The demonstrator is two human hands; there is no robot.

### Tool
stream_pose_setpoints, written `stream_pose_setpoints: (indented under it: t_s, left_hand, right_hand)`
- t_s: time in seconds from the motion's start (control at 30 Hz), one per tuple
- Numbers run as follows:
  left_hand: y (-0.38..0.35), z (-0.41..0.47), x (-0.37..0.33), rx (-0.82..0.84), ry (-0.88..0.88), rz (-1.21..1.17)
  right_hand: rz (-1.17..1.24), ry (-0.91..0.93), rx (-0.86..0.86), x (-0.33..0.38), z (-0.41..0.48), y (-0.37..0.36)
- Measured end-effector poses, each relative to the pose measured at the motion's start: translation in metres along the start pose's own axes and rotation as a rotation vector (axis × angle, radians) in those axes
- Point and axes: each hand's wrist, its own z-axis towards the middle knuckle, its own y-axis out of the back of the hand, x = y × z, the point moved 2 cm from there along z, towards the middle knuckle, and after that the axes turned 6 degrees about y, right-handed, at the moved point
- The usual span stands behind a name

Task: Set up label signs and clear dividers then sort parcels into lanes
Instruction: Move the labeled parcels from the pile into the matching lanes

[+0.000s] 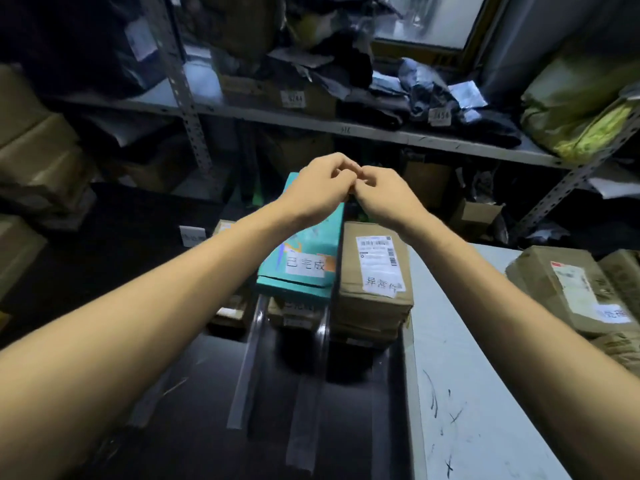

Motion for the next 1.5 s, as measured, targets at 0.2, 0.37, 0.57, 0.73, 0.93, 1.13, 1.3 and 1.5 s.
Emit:
stream_pose_setpoints:
  t_s: [0.2,0.37,0.57,0.73,0.93,1.13,1.3,1.5]
  left_hand:
    - [0.143,-0.058,0.064,-0.187,0.081,0.096]
    - [0.262,-0.134,0.131,-0.308,0.186,0.164]
    - [0.378,-0.236,0.208,-0.426,0.340,0.118]
    - [0.442,-0.285,0.267,-0.444,0.416,0.185]
    - [0.510,-0.284,0.349,-0.470,0.473,0.100]
    - [0.576,-0.248,0.435,-0.411,0.533,0.068]
    - [0.644,-0.211,0.480,-0.378,0.518,0.023]
    - [0.703,-0.157,0.543,-0.409,0.428,0.002]
  right_hand:
    - [0.087,0.185,0.131,0.110,0.010,-0.089]
    - [0.074,0.316,0.277,0.203,0.000,-0.190]
    - [0.090,0.437,0.387,0.302,-0.016,-0.312]
    - [0.141,0.466,0.529,0.360,-0.024,-0.413]
    - [0.146,0.428,0.611,0.399,0.007,-0.517]
    - [0.101,0.248,0.643,0.404,0.066,-0.600]
    - [0.082,0.139,0.604,0.422,0.111,-0.643]
    - [0.090,0.014,0.534,0.432,0.154,-0.705]
